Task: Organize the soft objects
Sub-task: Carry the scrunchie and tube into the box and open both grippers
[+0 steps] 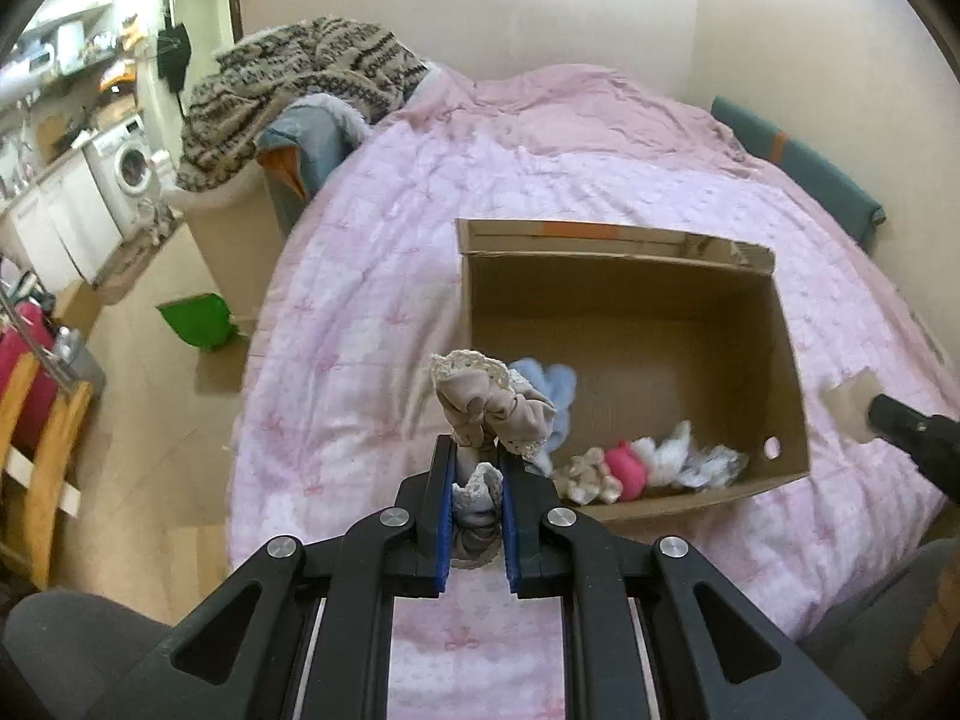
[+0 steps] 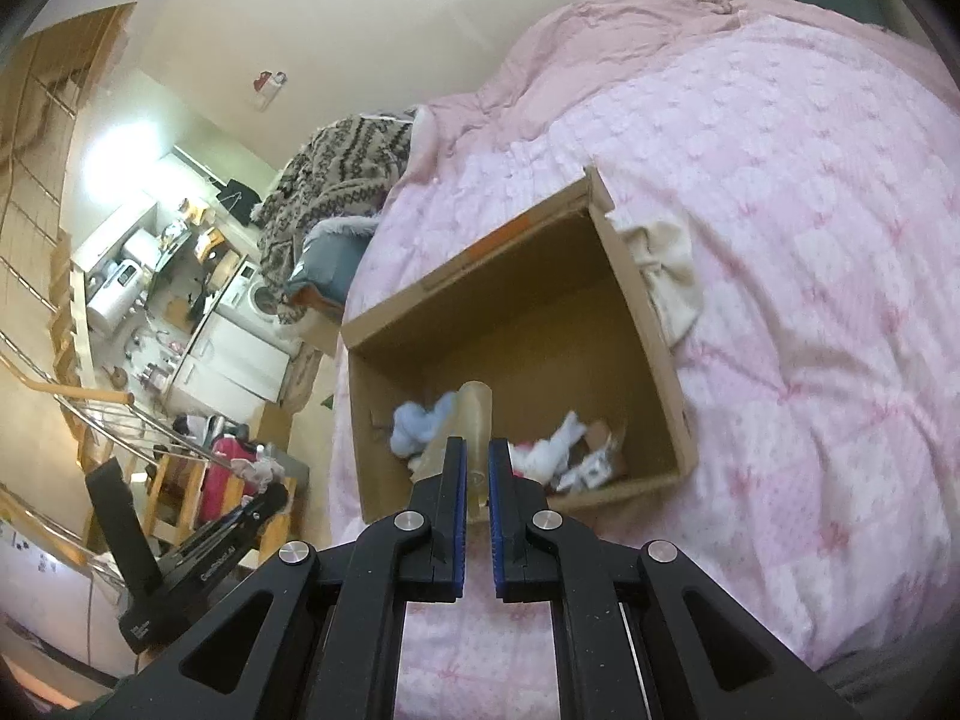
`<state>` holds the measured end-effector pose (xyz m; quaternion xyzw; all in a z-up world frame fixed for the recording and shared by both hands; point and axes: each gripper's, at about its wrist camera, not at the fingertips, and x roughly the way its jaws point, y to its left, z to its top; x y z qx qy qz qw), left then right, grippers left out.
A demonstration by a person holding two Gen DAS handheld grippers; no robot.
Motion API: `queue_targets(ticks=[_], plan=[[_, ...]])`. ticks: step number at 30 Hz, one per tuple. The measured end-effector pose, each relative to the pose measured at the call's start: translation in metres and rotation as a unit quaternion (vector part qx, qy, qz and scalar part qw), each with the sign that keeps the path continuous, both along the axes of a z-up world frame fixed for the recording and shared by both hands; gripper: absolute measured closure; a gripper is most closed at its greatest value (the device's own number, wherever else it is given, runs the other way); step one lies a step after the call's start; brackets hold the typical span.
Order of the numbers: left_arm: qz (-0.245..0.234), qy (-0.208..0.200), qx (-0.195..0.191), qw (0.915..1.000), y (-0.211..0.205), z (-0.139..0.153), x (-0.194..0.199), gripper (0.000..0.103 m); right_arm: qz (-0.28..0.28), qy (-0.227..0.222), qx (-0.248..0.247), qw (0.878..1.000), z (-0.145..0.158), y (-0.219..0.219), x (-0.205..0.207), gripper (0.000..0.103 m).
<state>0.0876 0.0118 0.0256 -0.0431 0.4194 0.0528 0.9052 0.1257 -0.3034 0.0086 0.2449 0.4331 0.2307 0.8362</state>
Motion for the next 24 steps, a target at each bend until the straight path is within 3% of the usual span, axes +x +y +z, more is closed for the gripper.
queue_targets(ticks=[9,18,24], plan=[[-0.012,0.0,-0.003,0.9999,-0.005,-0.001,0.029,0.091,0.005,0.013,-0.029,0.999,-0.008,0.009,0.036,0.095],[-0.013,0.02,-0.005,0.9997,-0.007,-0.023,0.058,0.091,0.0,0.067,-0.049,0.997,-0.052,0.013,0.051,0.095],[-0.017,0.026,-0.004,0.9995,-0.012,-0.037,0.076,0.091,0.002,0.076,-0.074,0.994,-0.062,0.018,0.053,0.095]])
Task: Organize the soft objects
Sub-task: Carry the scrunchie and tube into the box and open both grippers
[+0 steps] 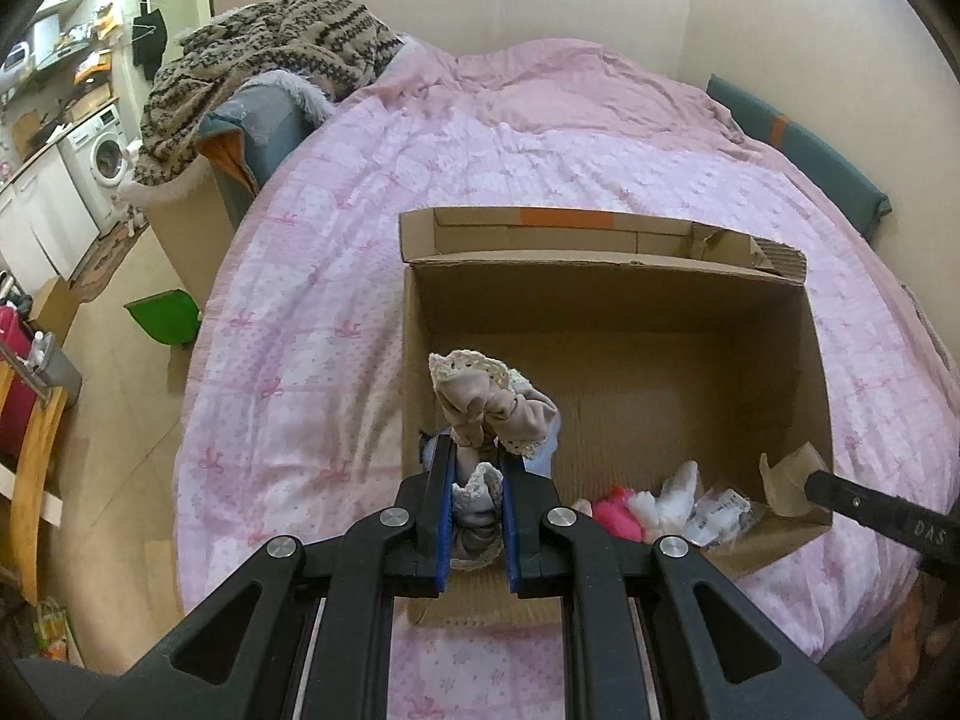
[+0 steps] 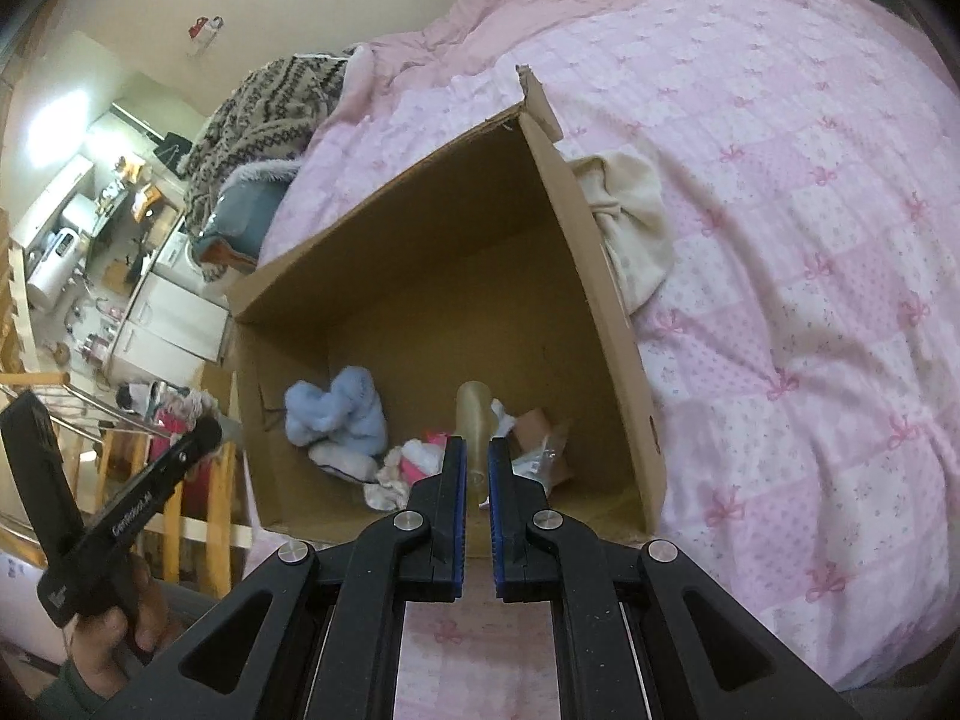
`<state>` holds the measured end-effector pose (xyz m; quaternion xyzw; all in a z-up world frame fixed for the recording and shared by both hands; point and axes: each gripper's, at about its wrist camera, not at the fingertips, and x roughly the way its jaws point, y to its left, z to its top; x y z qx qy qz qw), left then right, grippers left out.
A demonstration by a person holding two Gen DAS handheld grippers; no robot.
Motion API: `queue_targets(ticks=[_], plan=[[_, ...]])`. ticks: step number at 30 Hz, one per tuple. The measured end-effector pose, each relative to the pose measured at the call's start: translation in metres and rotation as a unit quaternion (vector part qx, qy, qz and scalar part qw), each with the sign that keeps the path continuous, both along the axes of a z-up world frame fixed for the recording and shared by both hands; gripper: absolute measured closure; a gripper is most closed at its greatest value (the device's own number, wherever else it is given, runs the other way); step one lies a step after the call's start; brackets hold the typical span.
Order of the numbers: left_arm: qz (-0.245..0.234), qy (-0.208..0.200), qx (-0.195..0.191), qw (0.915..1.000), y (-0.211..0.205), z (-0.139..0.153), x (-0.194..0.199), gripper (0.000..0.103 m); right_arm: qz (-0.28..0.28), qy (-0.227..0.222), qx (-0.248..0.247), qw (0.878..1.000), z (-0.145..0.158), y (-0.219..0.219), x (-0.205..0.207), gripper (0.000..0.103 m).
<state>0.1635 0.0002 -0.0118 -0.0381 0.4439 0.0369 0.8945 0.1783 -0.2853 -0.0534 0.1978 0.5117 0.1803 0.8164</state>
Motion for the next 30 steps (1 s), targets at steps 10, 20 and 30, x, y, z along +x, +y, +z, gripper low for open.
queue_targets(ticks=[10,20,30], plan=[[-0.014,0.005,-0.009,0.9998,-0.008,-0.038,0.009,0.091,-0.011,0.02,-0.023,0.999,-0.014,-0.002,0.005,0.094],[-0.009,0.013,-0.015,0.9998,-0.005,-0.051,0.008,0.091,0.0,0.023,-0.039,0.999,-0.019,0.006,0.007,0.094],[-0.006,0.019,-0.019,0.9996,-0.001,-0.057,0.006,0.09,0.0,0.022,-0.05,0.998,-0.02,0.008,0.006,0.094]])
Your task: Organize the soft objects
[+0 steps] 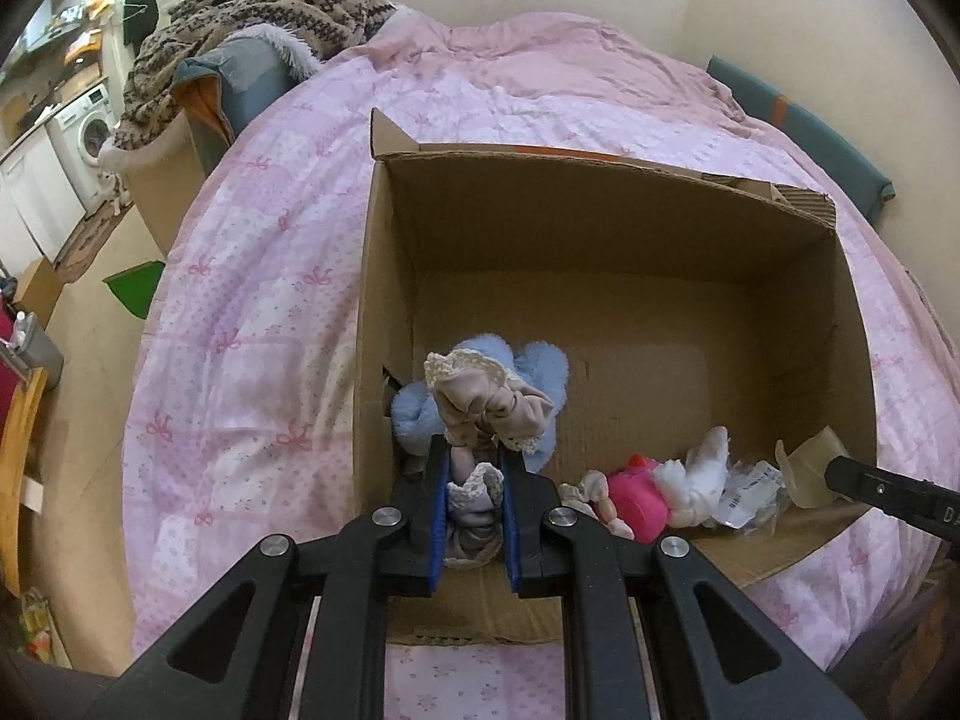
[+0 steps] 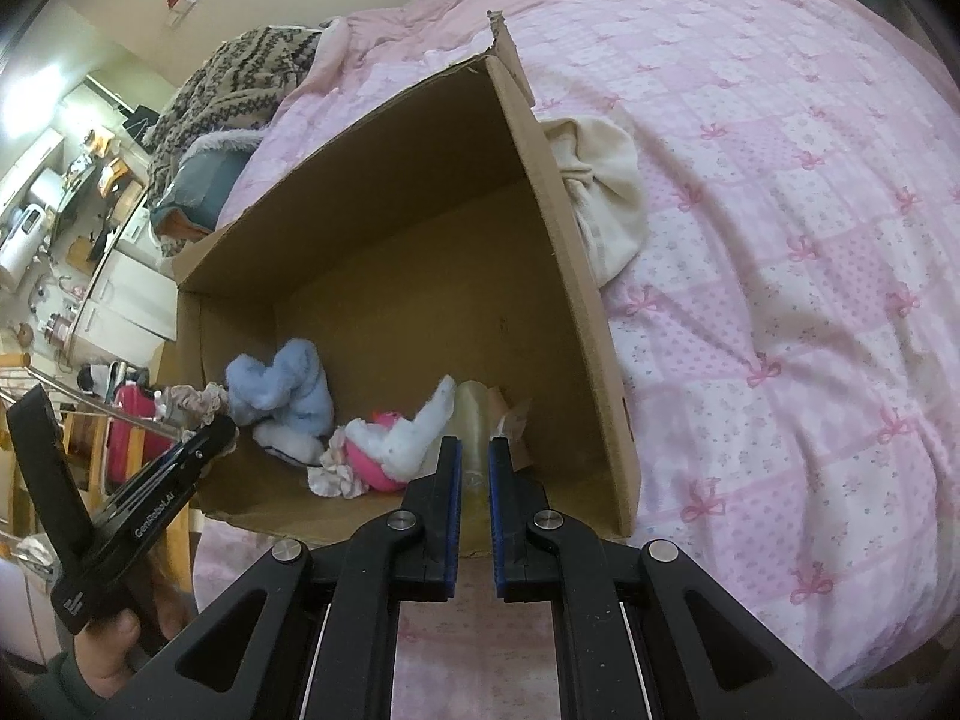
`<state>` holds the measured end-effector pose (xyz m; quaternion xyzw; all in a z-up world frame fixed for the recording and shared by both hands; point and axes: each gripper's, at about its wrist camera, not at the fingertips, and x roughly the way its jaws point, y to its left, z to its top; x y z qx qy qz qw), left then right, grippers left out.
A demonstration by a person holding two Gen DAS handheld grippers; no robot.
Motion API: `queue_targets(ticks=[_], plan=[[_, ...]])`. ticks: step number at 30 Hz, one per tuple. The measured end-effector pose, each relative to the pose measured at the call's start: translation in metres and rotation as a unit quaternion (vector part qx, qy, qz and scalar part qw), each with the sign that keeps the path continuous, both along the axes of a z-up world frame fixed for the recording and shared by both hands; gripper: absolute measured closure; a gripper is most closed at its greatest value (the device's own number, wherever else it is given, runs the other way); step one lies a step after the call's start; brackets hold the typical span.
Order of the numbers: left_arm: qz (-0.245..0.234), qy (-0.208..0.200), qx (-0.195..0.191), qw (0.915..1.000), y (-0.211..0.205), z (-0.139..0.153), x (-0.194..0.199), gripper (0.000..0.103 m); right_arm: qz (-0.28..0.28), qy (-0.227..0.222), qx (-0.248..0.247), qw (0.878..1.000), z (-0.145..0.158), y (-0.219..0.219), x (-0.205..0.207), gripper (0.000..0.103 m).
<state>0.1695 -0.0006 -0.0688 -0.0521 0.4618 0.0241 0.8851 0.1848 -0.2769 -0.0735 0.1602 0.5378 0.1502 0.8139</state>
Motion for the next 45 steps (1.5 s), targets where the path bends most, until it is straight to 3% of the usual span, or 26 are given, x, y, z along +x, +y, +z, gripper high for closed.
queue_targets(ticks=[10,12,16,20,26,30,31,33,34,35,39,42,45], plan=[[-0.017,0.003,0.001,0.9999,-0.007,-0.002,-0.001,0.083,0.0,-0.001,-0.005,1.0,0.0,0.001,0.001,0.094],[-0.018,0.004,0.005,0.9998,-0.007,-0.001,-0.001,0.077,0.002,-0.002,-0.007,1.0,0.0,0.002,0.001,0.094],[-0.011,-0.007,0.011,0.9999,-0.007,0.003,-0.003,0.05,0.003,-0.004,-0.01,1.0,0.0,0.003,0.001,0.093],[-0.007,-0.018,0.005,0.9998,-0.006,0.009,-0.005,0.04,0.002,-0.006,-0.009,1.0,0.001,0.003,0.001,0.092],[-0.003,-0.057,0.013,0.9983,-0.006,0.026,-0.011,0.04,-0.002,-0.016,-0.013,1.0,0.005,0.003,0.0,0.081],[0.013,-0.063,0.013,0.9978,-0.002,0.034,-0.014,0.04,0.0,-0.039,-0.024,0.999,0.014,0.005,0.0,0.08],[0.016,-0.061,0.015,0.9979,-0.001,0.036,-0.014,0.04,0.0,-0.049,-0.025,0.998,0.018,0.005,-0.001,0.076],[0.017,-0.065,0.024,0.9974,0.0,0.039,-0.015,0.04,-0.001,-0.067,-0.026,0.997,0.025,0.004,-0.004,0.059],[0.018,-0.068,0.029,0.9971,0.0,0.041,-0.016,0.04,-0.002,-0.077,-0.026,0.997,0.029,0.004,-0.006,0.036],[0.019,-0.073,0.029,0.9967,0.001,0.043,-0.017,0.04,-0.006,-0.089,-0.027,0.996,0.033,0.003,-0.008,0.029],[0.023,-0.082,0.02,0.9962,0.006,0.05,-0.022,0.04,-0.009,-0.117,-0.033,0.992,0.045,0.004,-0.014,0.027],[0.026,-0.086,0.025,0.9956,0.006,0.058,-0.027,0.04,-0.011,-0.138,-0.025,0.99,0.055,0.003,-0.019,0.018],[0.042,-0.099,0.054,0.9927,0.01,0.069,-0.035,0.023,-0.015,-0.159,-0.031,0.987,0.064,0.004,-0.027,0.006]])
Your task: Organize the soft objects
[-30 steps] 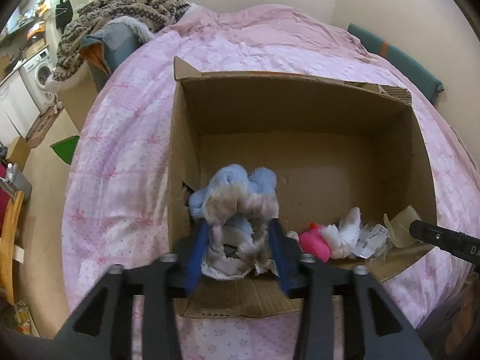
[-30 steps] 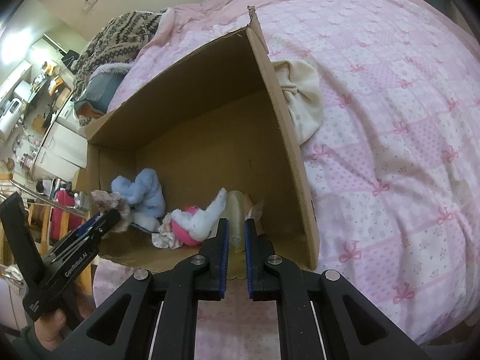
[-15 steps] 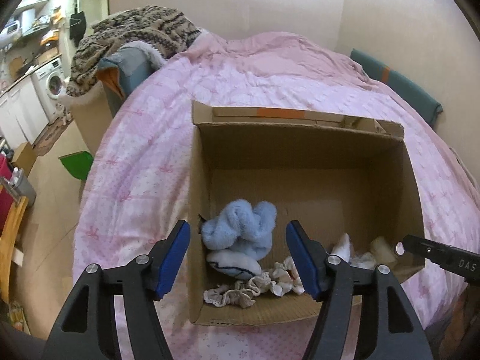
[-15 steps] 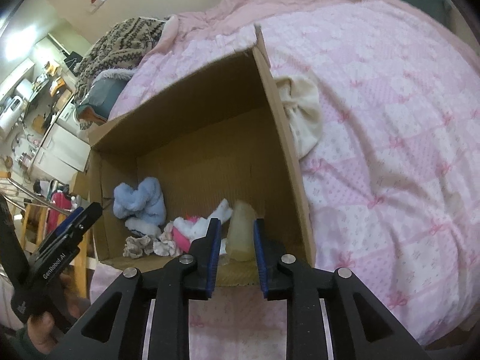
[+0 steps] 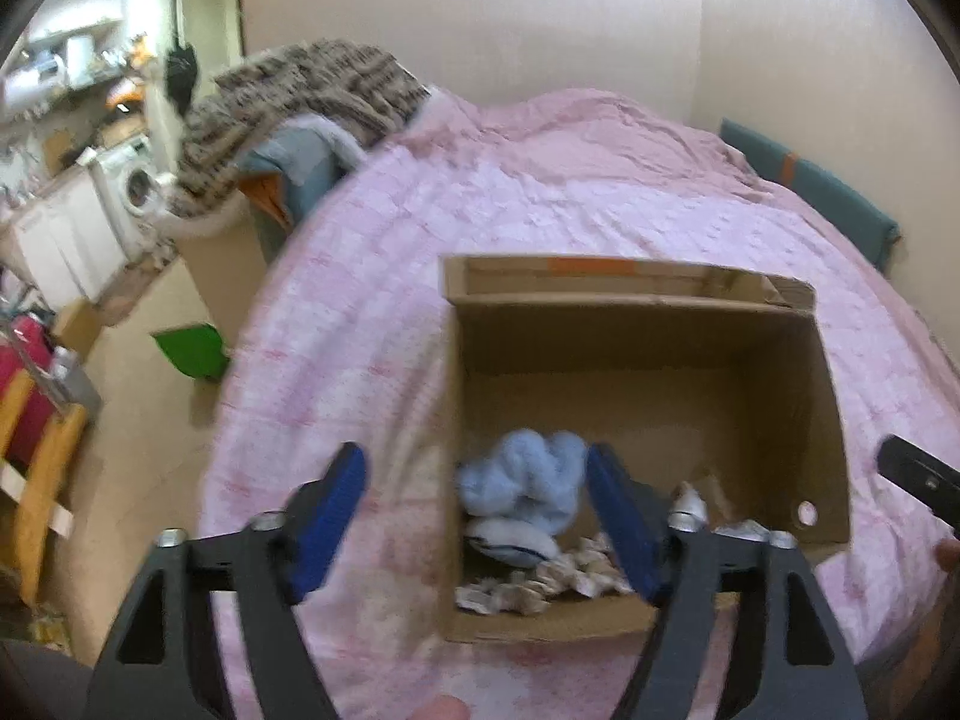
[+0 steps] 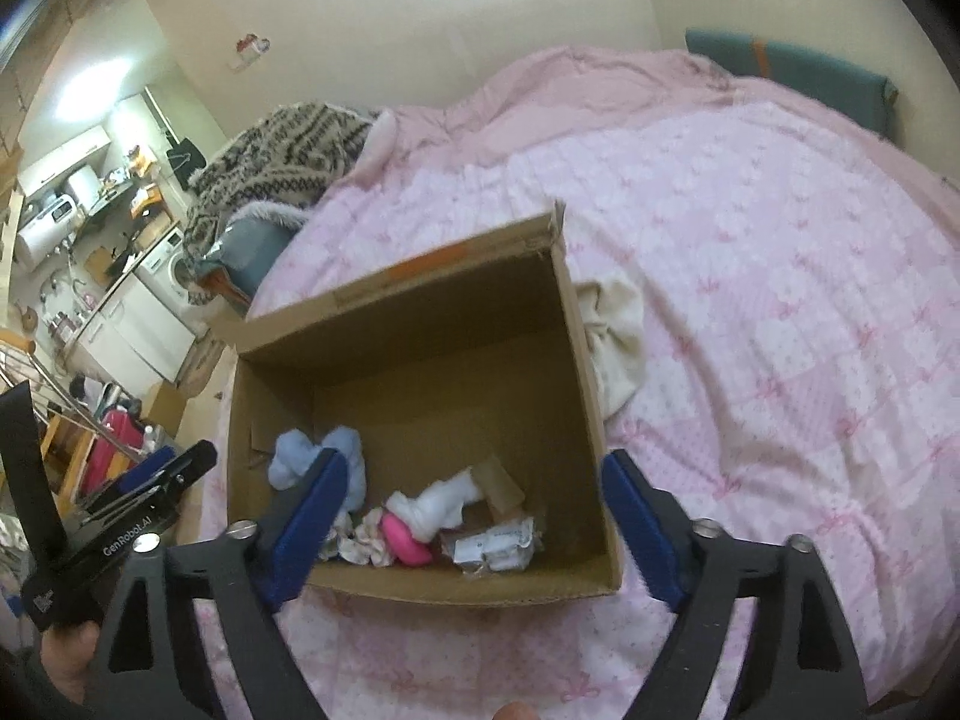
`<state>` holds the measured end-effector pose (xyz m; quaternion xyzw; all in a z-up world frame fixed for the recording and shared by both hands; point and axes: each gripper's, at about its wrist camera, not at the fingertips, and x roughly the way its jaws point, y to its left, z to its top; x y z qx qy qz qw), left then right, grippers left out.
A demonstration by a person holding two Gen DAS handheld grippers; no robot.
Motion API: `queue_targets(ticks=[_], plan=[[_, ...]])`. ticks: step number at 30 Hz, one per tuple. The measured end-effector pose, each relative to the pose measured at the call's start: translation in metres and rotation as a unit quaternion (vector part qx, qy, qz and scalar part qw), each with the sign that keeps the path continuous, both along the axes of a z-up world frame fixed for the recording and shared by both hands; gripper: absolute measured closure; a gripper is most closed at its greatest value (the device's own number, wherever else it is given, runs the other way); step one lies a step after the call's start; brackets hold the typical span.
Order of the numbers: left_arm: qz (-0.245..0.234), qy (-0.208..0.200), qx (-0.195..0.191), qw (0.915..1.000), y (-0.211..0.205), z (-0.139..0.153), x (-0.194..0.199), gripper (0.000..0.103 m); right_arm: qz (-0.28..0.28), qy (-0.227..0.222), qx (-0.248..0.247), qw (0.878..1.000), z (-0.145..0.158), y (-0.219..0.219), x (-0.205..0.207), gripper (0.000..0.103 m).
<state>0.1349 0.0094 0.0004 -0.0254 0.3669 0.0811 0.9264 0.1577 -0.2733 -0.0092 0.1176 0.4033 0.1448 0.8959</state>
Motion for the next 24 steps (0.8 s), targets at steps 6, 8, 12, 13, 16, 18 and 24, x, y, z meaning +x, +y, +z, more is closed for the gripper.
queue_targets(ticks=[6,8,12,13,16,18,24], plan=[[0.013,-0.046,-0.006,0.9988,0.013,0.035,-0.02,0.015,-0.004,-0.027,-0.019,0.999,0.022,0.006,-0.013,0.0],[0.016,-0.064,-0.01,0.9977,0.016,0.046,-0.031,0.012,-0.011,-0.042,-0.016,0.999,0.032,0.006,-0.02,0.0],[0.018,-0.085,-0.038,0.9955,0.025,0.061,-0.055,0.004,-0.011,-0.057,-0.014,0.998,0.047,0.01,-0.033,0.0],[0.018,-0.087,-0.041,0.9952,0.026,0.063,-0.059,0.003,-0.008,-0.058,-0.013,0.998,0.048,0.011,-0.036,0.0],[0.009,-0.078,-0.062,0.995,0.03,0.064,-0.072,0.001,-0.009,-0.059,-0.006,0.998,0.048,0.012,-0.046,0.0],[0.002,-0.065,-0.073,0.9953,0.03,0.059,-0.075,0.001,-0.013,-0.058,-0.01,0.998,0.046,0.013,-0.053,0.0],[0.001,-0.066,-0.049,0.9966,0.016,0.034,-0.089,0.001,-0.011,-0.071,-0.054,0.996,0.033,0.019,-0.07,0.0]])
